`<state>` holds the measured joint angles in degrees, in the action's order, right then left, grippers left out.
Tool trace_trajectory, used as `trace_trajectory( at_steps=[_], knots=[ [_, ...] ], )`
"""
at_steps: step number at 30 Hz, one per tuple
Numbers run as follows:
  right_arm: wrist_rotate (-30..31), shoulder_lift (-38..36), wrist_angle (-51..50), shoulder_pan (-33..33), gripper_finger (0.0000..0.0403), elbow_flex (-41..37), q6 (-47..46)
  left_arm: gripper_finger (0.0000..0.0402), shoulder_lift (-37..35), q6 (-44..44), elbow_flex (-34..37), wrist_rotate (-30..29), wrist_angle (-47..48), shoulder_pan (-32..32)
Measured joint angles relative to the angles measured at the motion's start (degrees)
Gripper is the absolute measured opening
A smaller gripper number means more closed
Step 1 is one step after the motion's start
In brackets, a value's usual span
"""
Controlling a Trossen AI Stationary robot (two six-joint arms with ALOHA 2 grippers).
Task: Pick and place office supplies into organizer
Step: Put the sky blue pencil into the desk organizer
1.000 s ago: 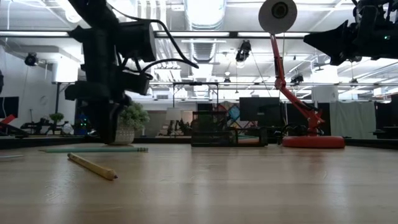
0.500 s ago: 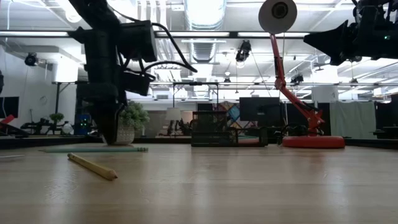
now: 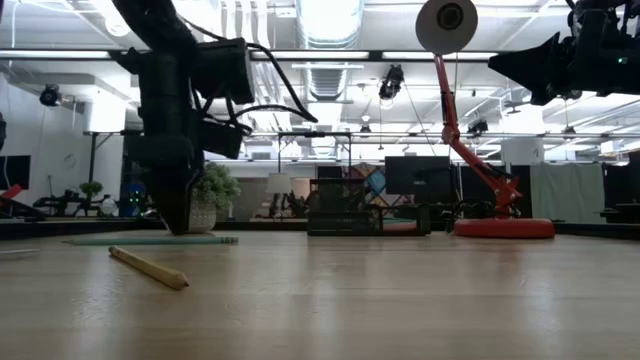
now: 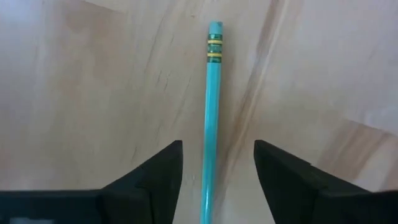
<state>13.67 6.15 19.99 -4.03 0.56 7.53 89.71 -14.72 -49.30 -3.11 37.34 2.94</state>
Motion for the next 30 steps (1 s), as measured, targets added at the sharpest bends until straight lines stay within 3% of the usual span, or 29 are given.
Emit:
trace_trajectory(
  at_steps=[19,30],
  knots=[
    [-0.02,0.0,0.0,-0.01,0.0009,0.0,0.02,0.0183,6.93,0.47,-0.37,3.91,-0.74,4.33],
    [-0.02,0.0,0.02,-0.02,0.0009,-0.02,0.2,0.0101,7.35,0.43,-0.26,2.79,-0.7,4.57]
  ],
)
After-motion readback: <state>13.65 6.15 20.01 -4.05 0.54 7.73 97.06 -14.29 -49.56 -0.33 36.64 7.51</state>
